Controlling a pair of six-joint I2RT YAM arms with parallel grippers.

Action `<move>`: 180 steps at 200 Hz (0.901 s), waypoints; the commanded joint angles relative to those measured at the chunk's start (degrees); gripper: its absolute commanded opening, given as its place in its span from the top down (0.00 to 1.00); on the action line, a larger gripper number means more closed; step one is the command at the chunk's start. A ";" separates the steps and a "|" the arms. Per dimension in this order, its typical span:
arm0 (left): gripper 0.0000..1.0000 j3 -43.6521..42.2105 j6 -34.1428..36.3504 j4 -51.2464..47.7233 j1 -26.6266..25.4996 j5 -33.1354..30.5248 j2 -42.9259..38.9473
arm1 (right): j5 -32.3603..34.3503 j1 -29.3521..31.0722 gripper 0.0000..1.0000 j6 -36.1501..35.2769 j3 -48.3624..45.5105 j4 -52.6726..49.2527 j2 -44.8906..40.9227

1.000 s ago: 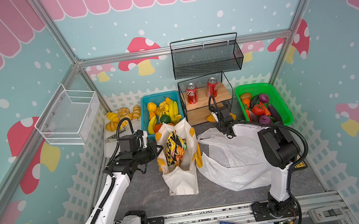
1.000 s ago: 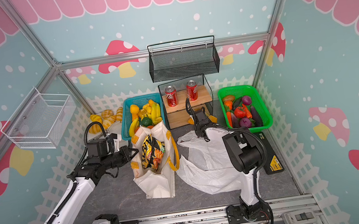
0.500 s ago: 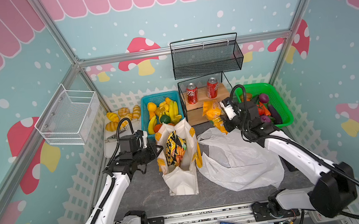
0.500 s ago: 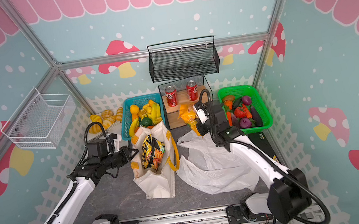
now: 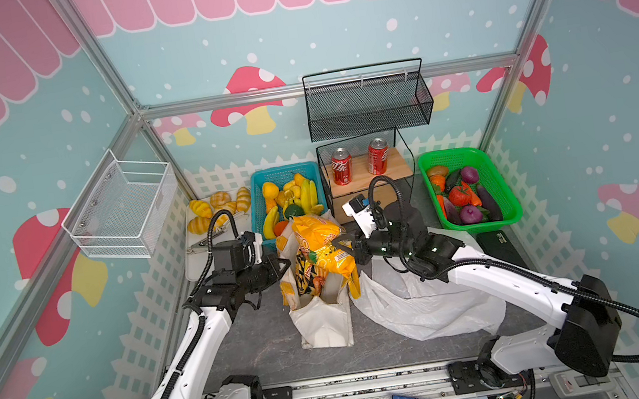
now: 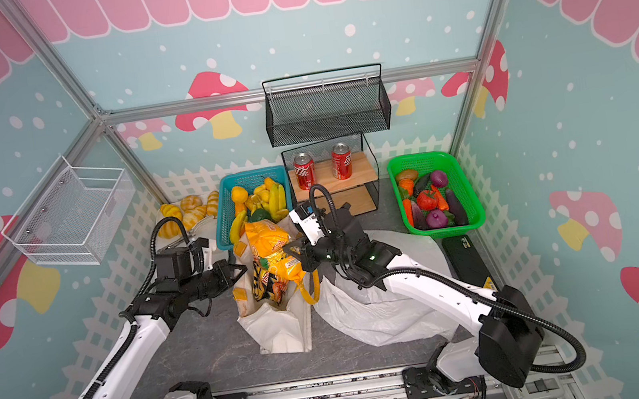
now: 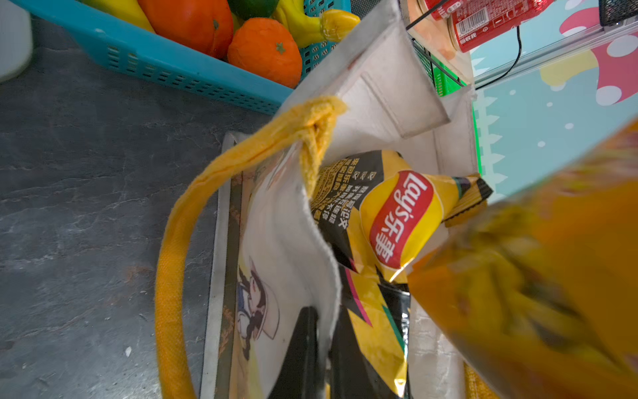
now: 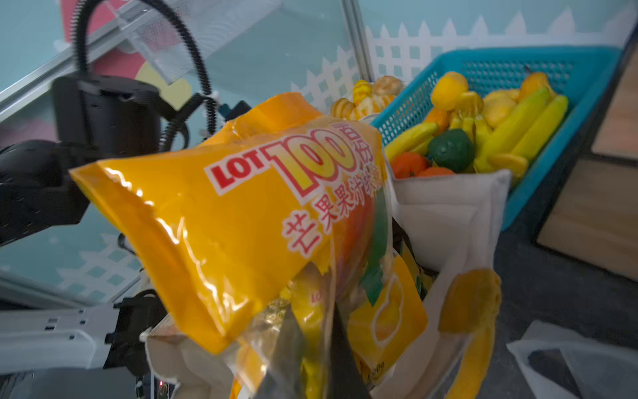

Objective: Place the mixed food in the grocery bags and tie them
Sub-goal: 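Lift the mango candy bag and carry it over the tote with the right gripper, then release the mango candy bag into the tote with the right gripper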

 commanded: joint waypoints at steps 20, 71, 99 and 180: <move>1.00 -0.18 -0.66 1.30 -0.51 -0.14 -0.47 | 16.75 4.21 1.00 18.36 -2.81 8.97 -1.74; 1.00 -0.45 -1.17 1.89 -0.61 0.13 -1.25 | 25.84 8.97 0.91 23.13 -3.45 6.13 2.59; 1.00 -0.03 -1.36 2.37 -0.61 0.73 -1.14 | 25.65 9.14 0.72 21.12 -3.69 6.51 3.20; 1.00 -0.35 -1.10 2.19 -0.54 0.48 -1.31 | 30.02 6.86 0.30 -3.95 1.93 -8.59 -8.01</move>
